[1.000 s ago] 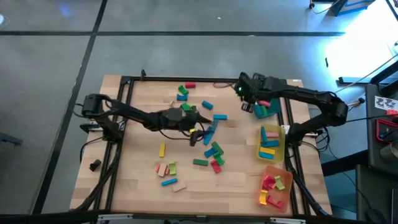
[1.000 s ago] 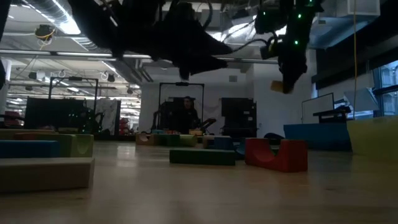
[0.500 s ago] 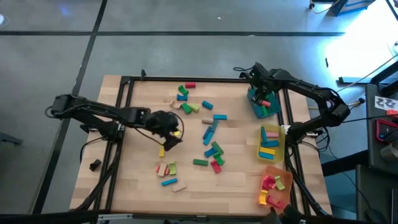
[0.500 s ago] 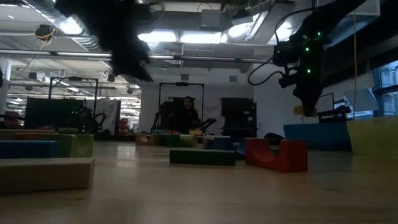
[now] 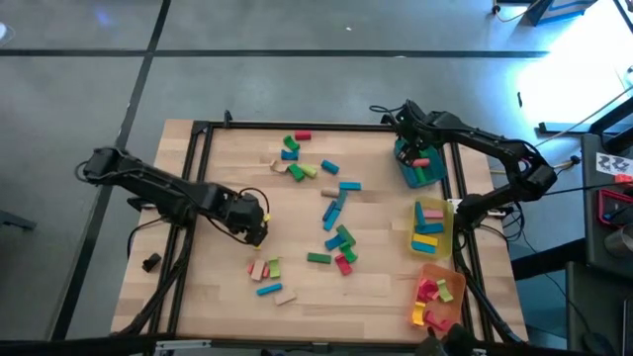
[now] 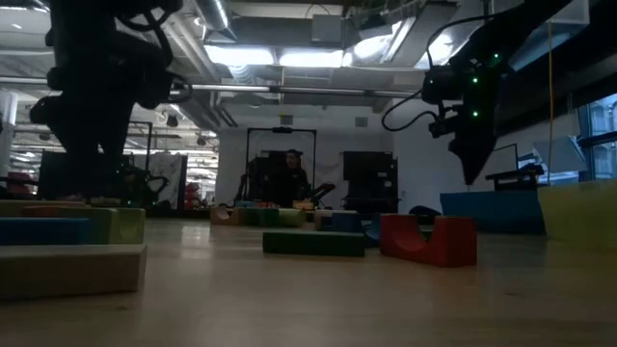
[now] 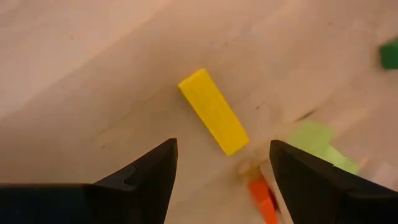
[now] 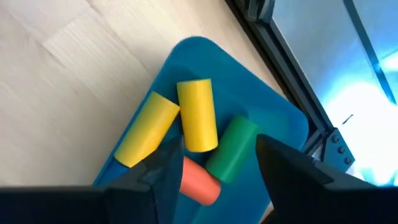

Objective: Sort blocks by size
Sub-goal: Put the yellow rectangular block into the yellow bin

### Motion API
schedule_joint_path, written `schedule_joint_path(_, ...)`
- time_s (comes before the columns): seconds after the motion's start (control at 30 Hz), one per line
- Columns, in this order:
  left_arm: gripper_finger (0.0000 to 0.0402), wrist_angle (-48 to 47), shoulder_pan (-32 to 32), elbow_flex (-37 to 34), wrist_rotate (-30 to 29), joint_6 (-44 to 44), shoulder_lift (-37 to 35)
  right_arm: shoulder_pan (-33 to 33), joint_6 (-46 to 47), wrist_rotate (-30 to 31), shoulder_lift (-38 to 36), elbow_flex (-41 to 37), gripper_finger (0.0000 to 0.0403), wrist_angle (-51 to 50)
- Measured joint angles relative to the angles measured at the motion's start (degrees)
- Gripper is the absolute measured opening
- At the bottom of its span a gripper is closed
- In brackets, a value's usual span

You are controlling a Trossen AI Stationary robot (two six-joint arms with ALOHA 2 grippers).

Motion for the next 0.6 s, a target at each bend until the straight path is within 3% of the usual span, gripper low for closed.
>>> schedule_joint_path(0.37, 0.0241, 8.3, -2.2, -0.1, -0.3, -3.1, 12.4, 0.0, 0.2, -3.5, 0.0, 0.0, 0.0200, 0.4)
schedule_joint_path(0.6, 0.0241, 7.9, -2.1, 0.2, -0.6, -4.9, 19.3, 0.0, 0.2, -5.3, 0.0, 0.0, 0.0200, 0.3)
